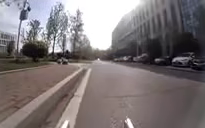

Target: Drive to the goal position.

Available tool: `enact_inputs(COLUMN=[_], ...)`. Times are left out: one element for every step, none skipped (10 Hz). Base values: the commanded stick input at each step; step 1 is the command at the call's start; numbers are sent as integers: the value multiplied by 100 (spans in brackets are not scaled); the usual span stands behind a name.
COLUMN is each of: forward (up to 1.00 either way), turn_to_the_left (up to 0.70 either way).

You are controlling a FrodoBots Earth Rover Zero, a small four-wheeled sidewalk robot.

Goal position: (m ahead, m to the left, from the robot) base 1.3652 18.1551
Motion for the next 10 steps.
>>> enact_inputs(forward=[45,45,45,45,45,45,45,45,45,45], turn_to_the_left=[0,0,0,0,0,0,0,-7,-27,-27])
